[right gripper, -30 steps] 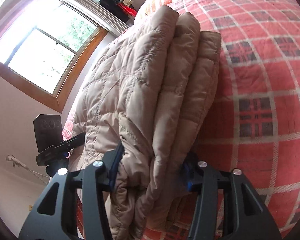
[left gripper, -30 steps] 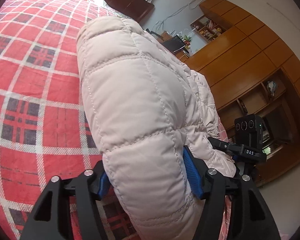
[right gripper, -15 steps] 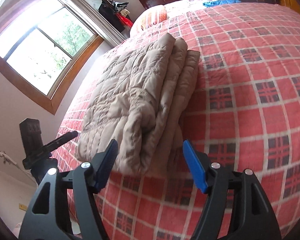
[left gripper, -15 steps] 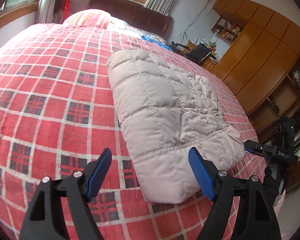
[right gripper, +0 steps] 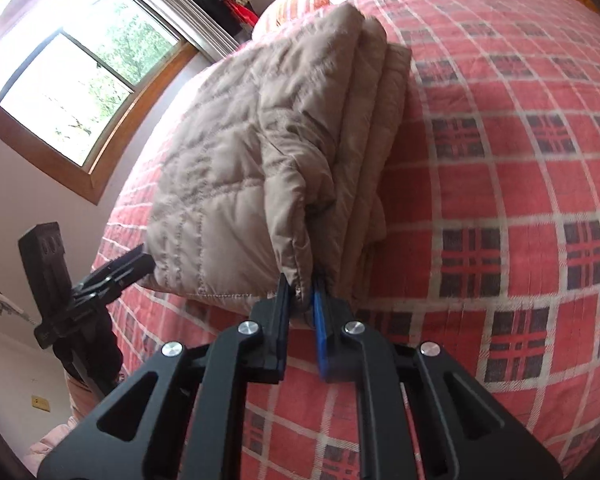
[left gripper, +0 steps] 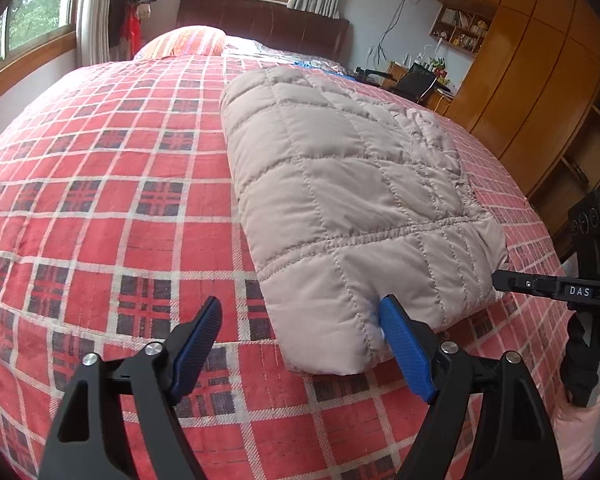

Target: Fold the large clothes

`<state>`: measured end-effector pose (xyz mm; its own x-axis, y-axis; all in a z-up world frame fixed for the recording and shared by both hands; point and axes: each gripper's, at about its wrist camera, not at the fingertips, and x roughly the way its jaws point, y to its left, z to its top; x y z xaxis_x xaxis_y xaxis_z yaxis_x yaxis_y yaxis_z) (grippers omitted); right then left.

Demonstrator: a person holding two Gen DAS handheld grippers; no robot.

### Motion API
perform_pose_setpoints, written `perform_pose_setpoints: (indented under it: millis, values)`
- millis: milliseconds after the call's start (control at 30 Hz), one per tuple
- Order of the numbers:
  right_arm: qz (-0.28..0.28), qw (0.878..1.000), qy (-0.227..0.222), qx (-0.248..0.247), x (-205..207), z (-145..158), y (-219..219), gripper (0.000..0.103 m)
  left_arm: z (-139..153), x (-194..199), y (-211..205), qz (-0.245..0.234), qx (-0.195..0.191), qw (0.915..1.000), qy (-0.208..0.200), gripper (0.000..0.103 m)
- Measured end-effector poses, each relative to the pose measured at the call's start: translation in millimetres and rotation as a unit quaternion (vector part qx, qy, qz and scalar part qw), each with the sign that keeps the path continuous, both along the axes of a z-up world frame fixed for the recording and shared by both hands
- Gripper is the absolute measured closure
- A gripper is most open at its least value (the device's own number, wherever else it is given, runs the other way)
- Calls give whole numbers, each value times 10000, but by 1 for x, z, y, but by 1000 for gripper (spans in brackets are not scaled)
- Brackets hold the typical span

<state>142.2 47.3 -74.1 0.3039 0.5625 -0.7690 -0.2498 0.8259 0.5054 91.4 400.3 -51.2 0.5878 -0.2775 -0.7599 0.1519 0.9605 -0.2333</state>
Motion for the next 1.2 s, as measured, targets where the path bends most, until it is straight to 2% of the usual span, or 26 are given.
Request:
perform_pose_setpoints:
  millis: [100, 200, 367, 467, 533, 567, 633, 667, 700, 733, 800, 967, 1100, 1200]
  values:
    - [4, 9996, 270, 78, 5, -18, -2, 93, -9, 3, 2, -15, -92, 9999, 144, 19]
    - [6, 9990, 349, 263, 7, -21, -7, 93, -13, 2, 2, 20, -30, 9999, 125, 18]
    - [-58, 9999, -56, 111, -10, 0, -6, 89, -2, -10, -4, 151, 252, 9995, -109, 20]
    - [-178, 9993, -279, -155, -26, 13, -4, 77, 7, -22, -9, 284, 418, 9985, -230, 20]
    - [-293, 9976, -472, -412, -40, 22, -1, 58, 12, -31, -11, 398, 435, 9979, -255, 20]
    - [-327, 9965, -566, -518, -47, 23, 0, 53, 14, -35, -11, 443, 414, 9978, -255, 20]
    - [-421, 9933, -808, -713, -63, 30, 3, 38, 19, -44, -10, 598, 388, 9970, -291, 19]
    - [-464, 9918, -913, -766, -69, 32, 3, 32, 22, -50, -9, 730, 431, 9959, -324, 17]
    - [-511, 9899, -1032, -823, -76, 35, 4, 20, 24, -55, -9, 868, 481, 9944, -368, 15]
    - [-556, 9877, -1148, -905, -82, 37, 5, 13, 26, -61, -9, 990, 519, 9928, -420, 12]
    - [-630, 9830, -1325, -1103, -92, 41, 8, 11, 30, -70, -10, 1127, 582, 9907, -502, 10]
    - [-689, 9805, -1428, -1164, -106, 48, 9, 7, 35, -87, -14, 1134, 747, 9894, -521, 9]
    - [-883, 9692, -1569, -1680, -119, 56, 16, 7, 42, -99, -15, 1123, 816, 9887, -561, 7]
    - [-955, 9679, -1648, -1641, -128, 62, 15, 7, 48, -111, -18, 1130, 1005, 9862, -677, 5]
